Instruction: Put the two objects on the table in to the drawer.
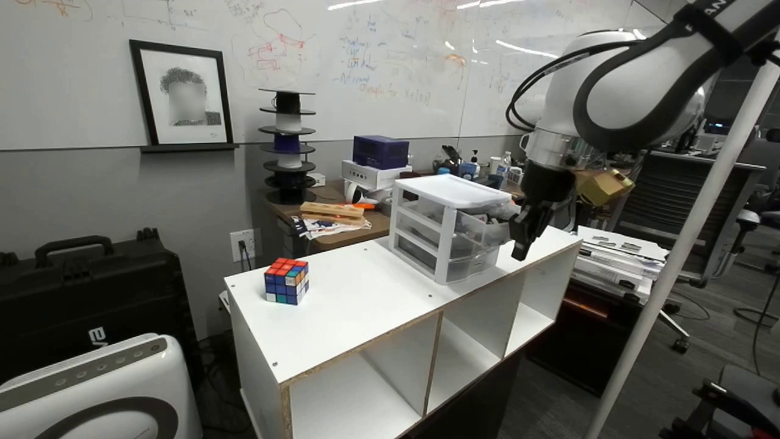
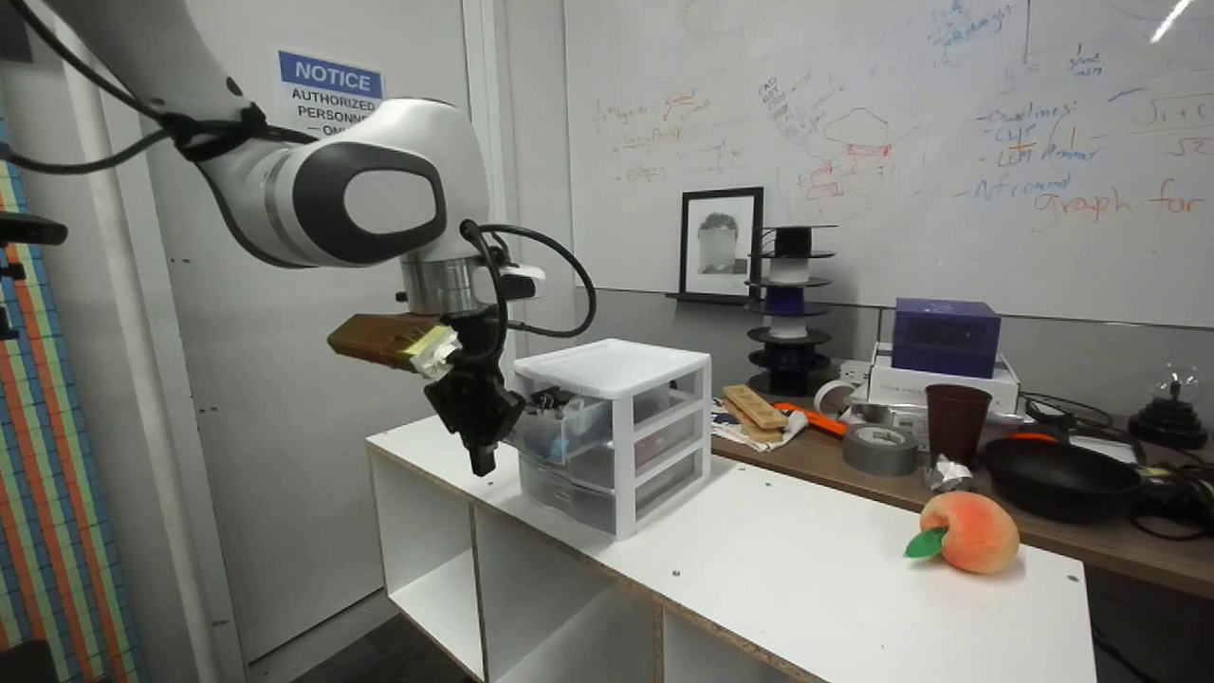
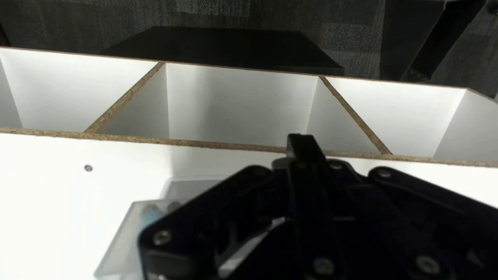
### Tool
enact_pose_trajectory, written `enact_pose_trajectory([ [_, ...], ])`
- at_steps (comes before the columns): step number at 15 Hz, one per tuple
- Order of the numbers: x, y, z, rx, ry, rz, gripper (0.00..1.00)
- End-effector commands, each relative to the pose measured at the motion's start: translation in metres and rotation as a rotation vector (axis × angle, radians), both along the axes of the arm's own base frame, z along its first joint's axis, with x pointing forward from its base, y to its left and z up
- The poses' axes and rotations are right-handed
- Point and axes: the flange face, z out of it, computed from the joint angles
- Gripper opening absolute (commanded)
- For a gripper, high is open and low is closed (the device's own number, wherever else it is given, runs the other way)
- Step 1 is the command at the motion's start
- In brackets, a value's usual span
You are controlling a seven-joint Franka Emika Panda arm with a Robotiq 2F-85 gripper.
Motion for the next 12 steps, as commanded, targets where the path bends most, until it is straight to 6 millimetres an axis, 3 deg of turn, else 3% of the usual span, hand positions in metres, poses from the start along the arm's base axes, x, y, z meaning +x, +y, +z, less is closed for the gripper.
enact_pose_trajectory([
  [1, 0.042, -0.012, 0.03, 0.042, -0.006, -0.063, 0.07],
  [5, 0.075, -0.025, 0.048, 0.064, -0.003, -0.115, 0.07],
  [8, 0.095, -0.029, 0.049, 0.053, -0.021, -0.124, 0.06],
  [12, 0.092, -0.024, 0.045, 0.045, 0.024, -0.09, 0.06],
])
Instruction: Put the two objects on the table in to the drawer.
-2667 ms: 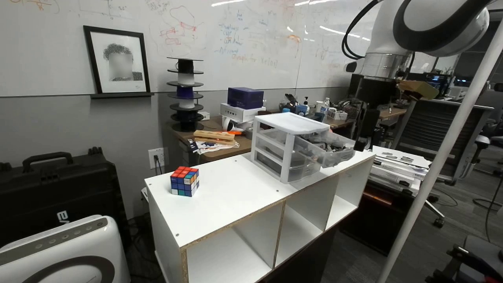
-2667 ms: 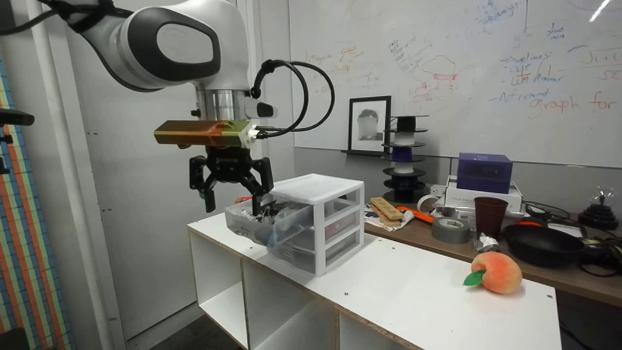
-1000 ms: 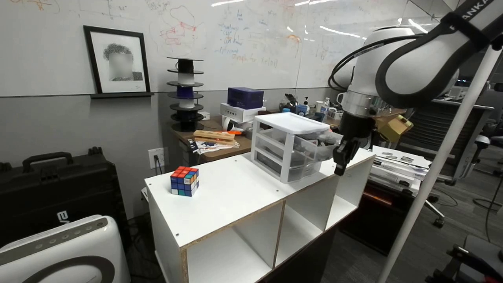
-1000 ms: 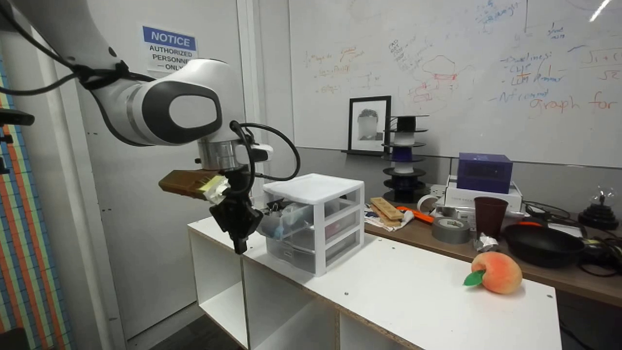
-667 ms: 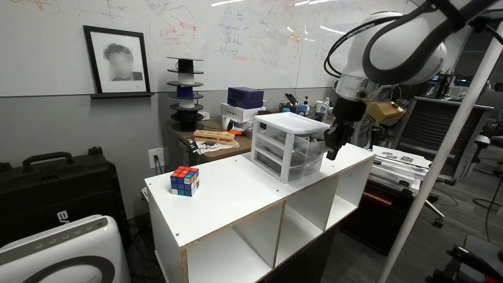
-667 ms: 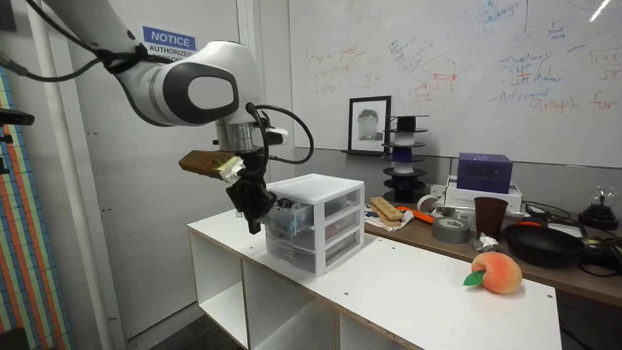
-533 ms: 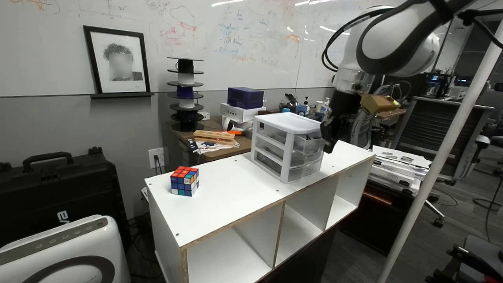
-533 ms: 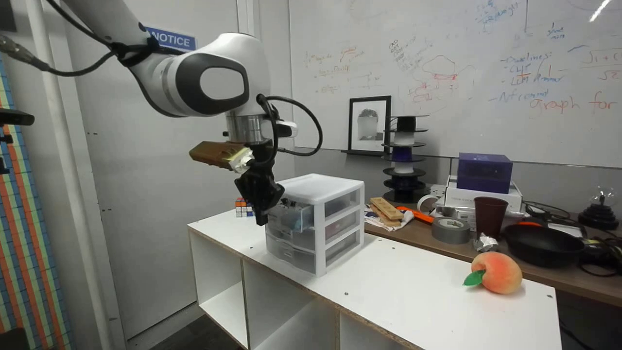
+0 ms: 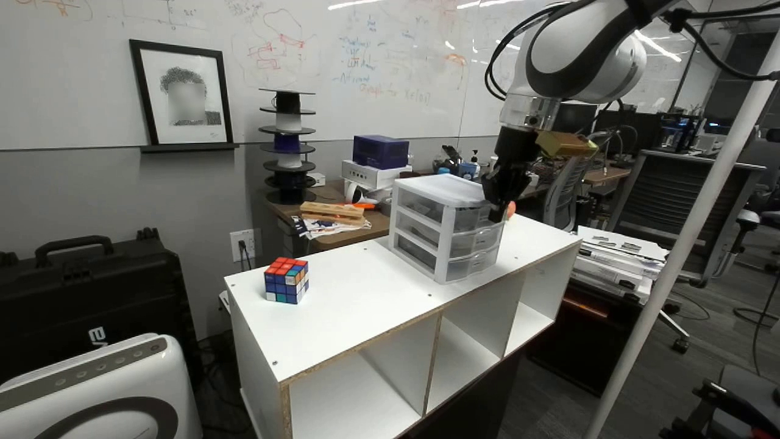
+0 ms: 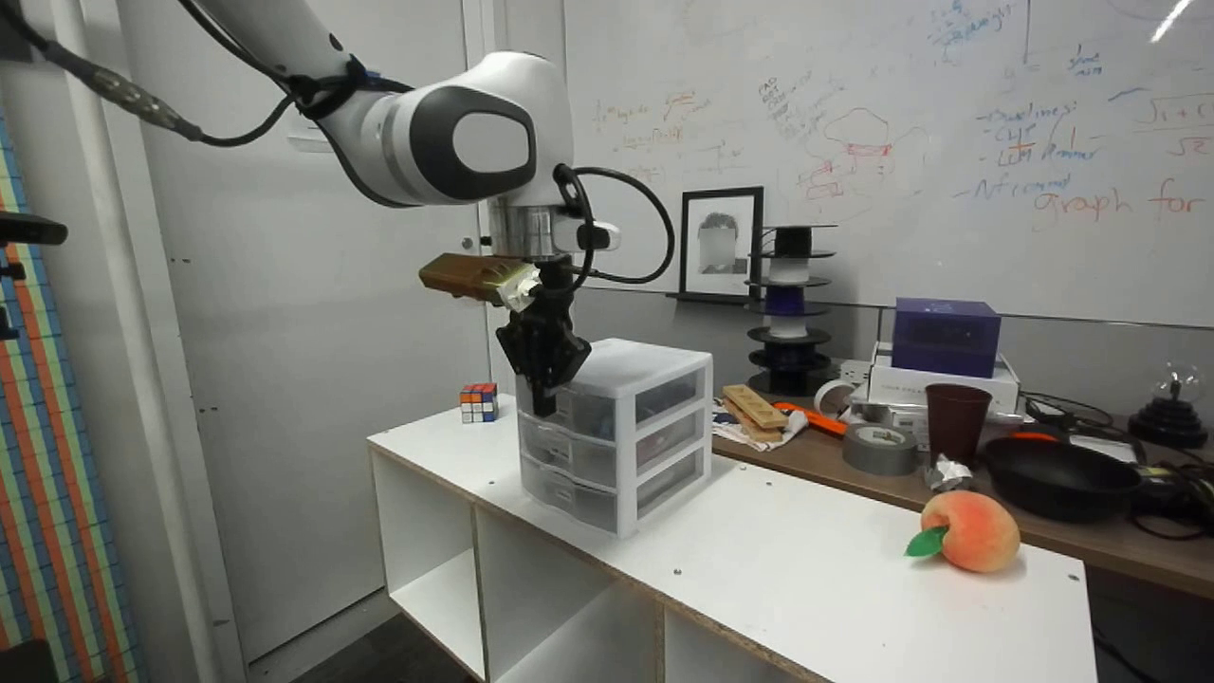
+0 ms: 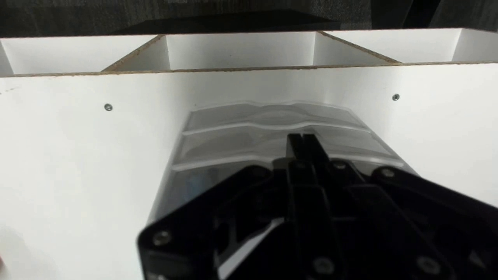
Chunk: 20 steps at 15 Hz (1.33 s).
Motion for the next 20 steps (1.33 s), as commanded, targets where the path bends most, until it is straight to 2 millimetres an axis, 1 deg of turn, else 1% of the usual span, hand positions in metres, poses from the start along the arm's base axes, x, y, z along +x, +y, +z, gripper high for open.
enact_pose_trajectory([
  [1, 0.009, 0.003, 0.001, -0.009, 0.009, 0.025, 0.05],
  [3, -0.009, 0.004, 0.001, -0.025, 0.03, 0.041, 0.06],
  [8, -0.065, -0.003, 0.003, -0.11, 0.071, 0.14, 0.08],
  [13, -0.132, -0.003, 0.025, -0.09, 0.03, 0.286, 0.08],
  [15, -0.153, -0.005, 0.032, -0.075, 0.014, 0.339, 0.07],
  [18, -0.175, -0.012, 0.041, -0.024, -0.024, 0.386, 0.08],
  [19, -0.177, -0.017, 0.043, 0.0, -0.045, 0.385, 0.33],
  [20, -0.162, -0.014, 0.034, -0.035, 0.015, 0.357, 0.35],
])
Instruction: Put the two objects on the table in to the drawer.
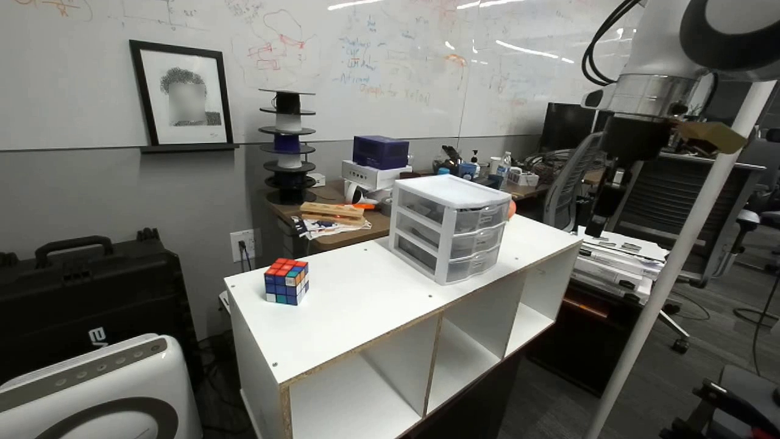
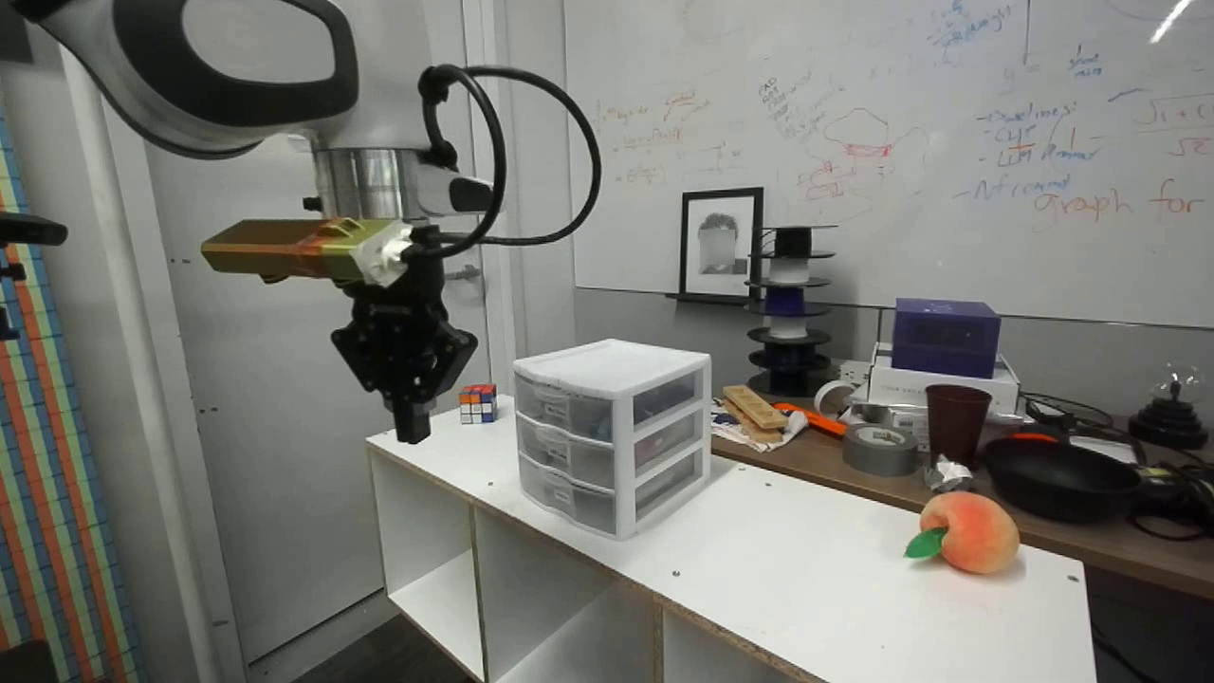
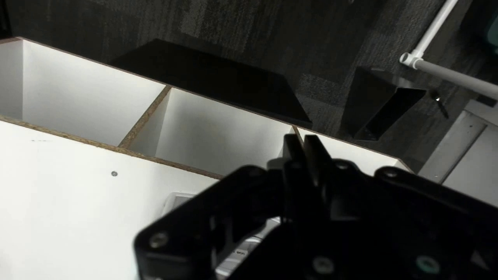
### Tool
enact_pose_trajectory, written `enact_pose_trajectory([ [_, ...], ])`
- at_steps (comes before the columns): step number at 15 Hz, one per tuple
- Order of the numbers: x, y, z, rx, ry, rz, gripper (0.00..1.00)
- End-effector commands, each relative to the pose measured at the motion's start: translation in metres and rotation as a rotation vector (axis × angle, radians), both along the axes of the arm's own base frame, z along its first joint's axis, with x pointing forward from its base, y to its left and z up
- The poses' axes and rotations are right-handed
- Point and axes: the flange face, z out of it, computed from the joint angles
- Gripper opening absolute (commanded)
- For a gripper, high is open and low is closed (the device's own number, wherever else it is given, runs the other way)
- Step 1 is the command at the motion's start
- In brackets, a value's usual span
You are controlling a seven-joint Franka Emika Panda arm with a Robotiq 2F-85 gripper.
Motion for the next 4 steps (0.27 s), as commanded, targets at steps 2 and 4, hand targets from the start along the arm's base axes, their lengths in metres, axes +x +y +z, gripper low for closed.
enact_pose_trajectory([
  [2, -0.0039, -0.0038, 0.002, 0.006, -0.002, -0.003, 0.23],
  [4, -0.003, -0.0031, -0.0028, 0.005, 0.009, -0.002, 0.35],
])
